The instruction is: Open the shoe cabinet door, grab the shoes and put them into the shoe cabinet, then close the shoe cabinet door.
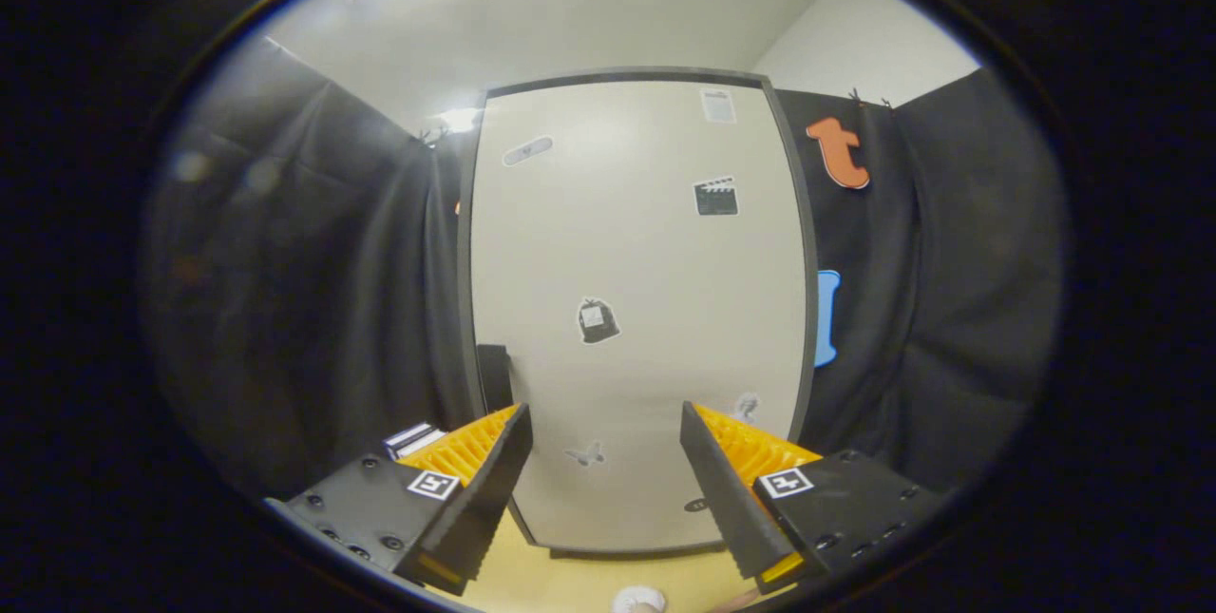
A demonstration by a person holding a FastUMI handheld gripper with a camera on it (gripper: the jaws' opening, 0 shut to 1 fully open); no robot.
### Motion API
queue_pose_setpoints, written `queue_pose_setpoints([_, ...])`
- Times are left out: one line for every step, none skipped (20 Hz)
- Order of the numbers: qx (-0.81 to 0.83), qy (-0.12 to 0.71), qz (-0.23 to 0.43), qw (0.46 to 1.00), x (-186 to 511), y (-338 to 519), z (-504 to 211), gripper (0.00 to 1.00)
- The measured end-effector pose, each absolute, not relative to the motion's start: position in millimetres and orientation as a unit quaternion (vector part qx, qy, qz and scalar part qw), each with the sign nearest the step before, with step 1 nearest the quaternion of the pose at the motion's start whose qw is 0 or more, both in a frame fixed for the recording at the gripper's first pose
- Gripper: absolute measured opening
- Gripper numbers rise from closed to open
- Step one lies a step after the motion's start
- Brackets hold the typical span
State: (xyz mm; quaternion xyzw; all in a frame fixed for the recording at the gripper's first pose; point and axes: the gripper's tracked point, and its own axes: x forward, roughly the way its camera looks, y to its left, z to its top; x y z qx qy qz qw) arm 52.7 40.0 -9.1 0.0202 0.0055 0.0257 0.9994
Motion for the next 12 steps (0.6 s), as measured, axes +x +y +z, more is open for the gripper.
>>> queue_pose_setpoints([0.023, 0.007, 0.021, 0.999, 59, 45, -12, 0.98])
queue_pose_setpoints([0.024, 0.009, 0.020, 0.999, 65, 53, -17, 0.98])
queue_pose_setpoints([0.024, 0.012, 0.018, 0.999, 71, 60, -21, 0.98])
queue_pose_setpoints([0.025, 0.015, 0.017, 0.999, 78, 67, -24, 0.98])
queue_pose_setpoints([0.027, 0.016, 0.019, 0.999, 83, 75, -26, 0.98])
queue_pose_setpoints([0.030, 0.016, 0.020, 0.999, 89, 83, -28, 0.98])
queue_pose_setpoints([0.033, 0.016, 0.023, 0.999, 95, 91, -30, 0.98])
queue_pose_setpoints([0.035, 0.017, 0.026, 0.999, 100, 100, -34, 0.98])
queue_pose_setpoints([0.035, 0.019, 0.029, 0.999, 106, 108, -37, 0.98])
queue_pose_setpoints([0.033, 0.020, 0.032, 0.999, 110, 115, -39, 0.97])
queue_pose_setpoints([0.031, 0.022, 0.035, 0.999, 116, 123, -42, 0.97])
queue_pose_setpoints([0.027, 0.022, 0.040, 0.999, 122, 131, -46, 0.96])
